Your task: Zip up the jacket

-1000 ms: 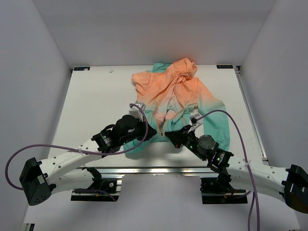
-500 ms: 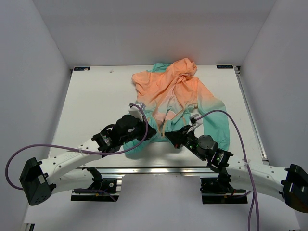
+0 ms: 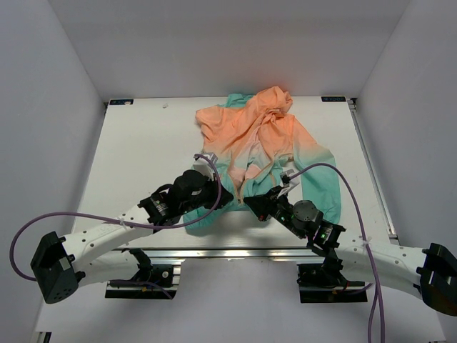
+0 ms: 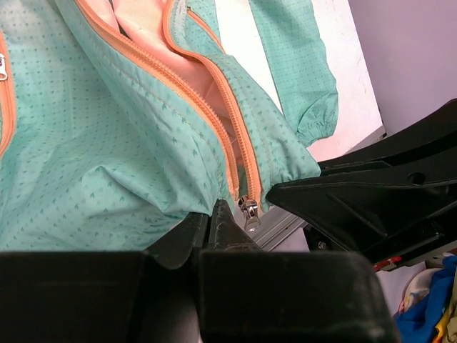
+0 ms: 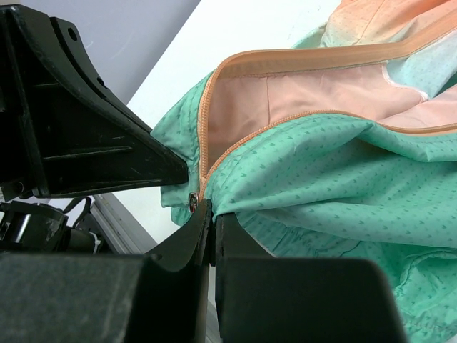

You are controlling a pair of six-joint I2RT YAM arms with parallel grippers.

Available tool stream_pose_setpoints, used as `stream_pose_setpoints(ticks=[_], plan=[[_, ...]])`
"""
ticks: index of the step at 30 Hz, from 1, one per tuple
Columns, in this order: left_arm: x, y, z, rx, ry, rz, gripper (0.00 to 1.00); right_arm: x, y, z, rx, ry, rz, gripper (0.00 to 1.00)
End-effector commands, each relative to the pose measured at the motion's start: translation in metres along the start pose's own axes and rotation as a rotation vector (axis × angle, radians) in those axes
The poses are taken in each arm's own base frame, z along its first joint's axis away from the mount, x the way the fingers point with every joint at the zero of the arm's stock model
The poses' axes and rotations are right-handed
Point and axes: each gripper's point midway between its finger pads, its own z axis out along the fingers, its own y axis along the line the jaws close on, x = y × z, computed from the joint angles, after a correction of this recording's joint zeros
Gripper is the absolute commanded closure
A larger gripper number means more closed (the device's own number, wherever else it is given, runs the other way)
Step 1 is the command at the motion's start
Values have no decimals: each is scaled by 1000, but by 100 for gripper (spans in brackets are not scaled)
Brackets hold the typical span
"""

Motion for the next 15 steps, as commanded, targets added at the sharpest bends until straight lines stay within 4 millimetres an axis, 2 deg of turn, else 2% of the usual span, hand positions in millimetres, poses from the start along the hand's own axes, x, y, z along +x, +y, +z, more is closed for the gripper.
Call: stream_pose_setpoints(ticks=[1,4,15], plan=[[-3,-5,0,29,-11,-10,100,-21,14,3,-36,-61,18,100],[-4,0,-1,4,-17,-4,100,-21,13,3,-31,-61,19,100],[-3,-4,-3,30,-18,-16,100,-16,6,6,-16,-81,43,100]])
